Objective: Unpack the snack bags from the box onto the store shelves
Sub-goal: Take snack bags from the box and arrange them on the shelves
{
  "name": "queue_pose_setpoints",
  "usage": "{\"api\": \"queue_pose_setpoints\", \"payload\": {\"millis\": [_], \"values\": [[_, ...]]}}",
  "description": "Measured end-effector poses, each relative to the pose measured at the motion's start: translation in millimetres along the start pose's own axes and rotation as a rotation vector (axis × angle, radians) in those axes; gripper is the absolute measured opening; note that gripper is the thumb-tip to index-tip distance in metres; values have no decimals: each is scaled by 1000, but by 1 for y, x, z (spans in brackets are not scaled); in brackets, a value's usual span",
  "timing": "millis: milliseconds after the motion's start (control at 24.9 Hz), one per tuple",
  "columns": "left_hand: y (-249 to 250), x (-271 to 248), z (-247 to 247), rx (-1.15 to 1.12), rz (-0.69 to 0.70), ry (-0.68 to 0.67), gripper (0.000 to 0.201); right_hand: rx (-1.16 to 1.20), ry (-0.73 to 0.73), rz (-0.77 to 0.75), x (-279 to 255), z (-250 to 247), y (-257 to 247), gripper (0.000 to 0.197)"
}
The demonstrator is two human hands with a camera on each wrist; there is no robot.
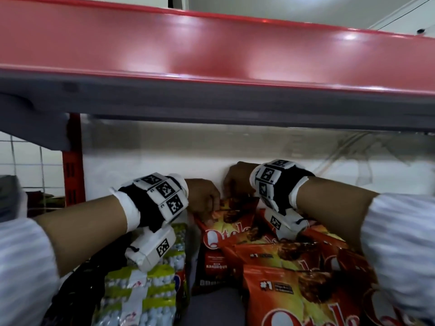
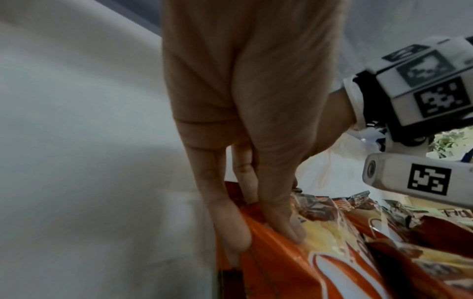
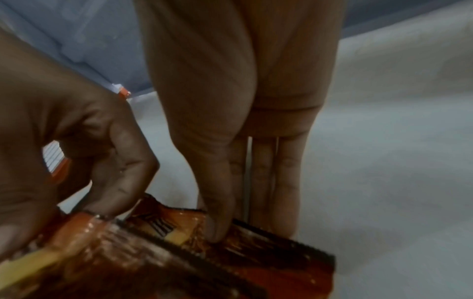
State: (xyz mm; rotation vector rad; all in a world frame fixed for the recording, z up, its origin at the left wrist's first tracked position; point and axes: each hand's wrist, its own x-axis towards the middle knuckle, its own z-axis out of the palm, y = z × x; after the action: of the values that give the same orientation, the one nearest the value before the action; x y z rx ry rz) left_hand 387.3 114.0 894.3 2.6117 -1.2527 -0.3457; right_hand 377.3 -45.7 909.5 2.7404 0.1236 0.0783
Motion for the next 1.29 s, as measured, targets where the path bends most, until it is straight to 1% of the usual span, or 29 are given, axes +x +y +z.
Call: {"api": "queue_pose_setpoints", "payload": {"millis": [80, 161, 282, 322, 362, 442, 483, 523, 563, 644, 684, 724, 804, 845, 925, 1006, 1046, 1126, 1166, 1207, 1287], "values": [[4, 2, 1, 49, 18, 85, 37, 72, 30, 17, -2, 0, 0, 30], [11, 3, 4, 108, -4, 109, 39, 185, 33, 49, -9, -3, -2, 27], [18, 2, 9, 255, -70, 63, 45, 389, -116, 35, -19, -18, 6, 33], [19, 1, 9, 319, -77, 70, 45, 463, -160, 40, -25, -26, 13, 33], [20, 0, 9, 371, -76, 94, 46, 506, -182, 55, -34, -33, 20, 31], [23, -5, 8, 388, -65, 189, 44, 493, -213, 87, -54, -42, 37, 25], [25, -7, 10, 368, -58, 232, 42, 472, -244, 105, -65, -41, 45, 24], [27, -9, 12, 319, -62, 232, 42, 451, -267, 125, -74, -39, 51, 24], [29, -11, 16, 230, -83, 172, 43, 438, -274, 144, -82, -35, 55, 23], [35, -15, 27, 16, -153, -33, 44, 423, -236, 148, -91, -27, 54, 24], [38, -15, 32, -25, -174, -95, 46, 415, -205, 129, -92, -23, 49, 27], [41, -14, 36, -18, -177, -108, 44, 405, -171, 103, -91, -20, 41, 30], [45, -11, 39, 39, -162, -59, 33, 384, -124, 41, -83, -14, 22, 42], [47, -9, 39, 37, -157, -34, 28, 378, -131, 12, -77, -11, 14, 50], [46, -7, 39, -78, -161, -41, 22, 358, -199, -21, -63, -6, -2, 62], [42, -7, 39, -207, -162, -77, 21, 308, -266, -37, -51, -3, -10, 57], [40, -8, 39, -252, -159, -94, 17, 275, -270, -44, -46, -2, -11, 52], [35, -11, 37, -299, -147, -119, 4, 243, -229, -45, -42, -1, -12, 46], [34, -13, 36, -307, -140, -119, 2, 254, -212, -47, -40, -1, -10, 46], [32, -15, 34, -312, -138, -111, 6, 277, -200, -45, -40, 0, -9, 48], [28, -18, 31, -337, -151, -78, 12, 330, -181, -18, -43, 0, -7, 61]]}}
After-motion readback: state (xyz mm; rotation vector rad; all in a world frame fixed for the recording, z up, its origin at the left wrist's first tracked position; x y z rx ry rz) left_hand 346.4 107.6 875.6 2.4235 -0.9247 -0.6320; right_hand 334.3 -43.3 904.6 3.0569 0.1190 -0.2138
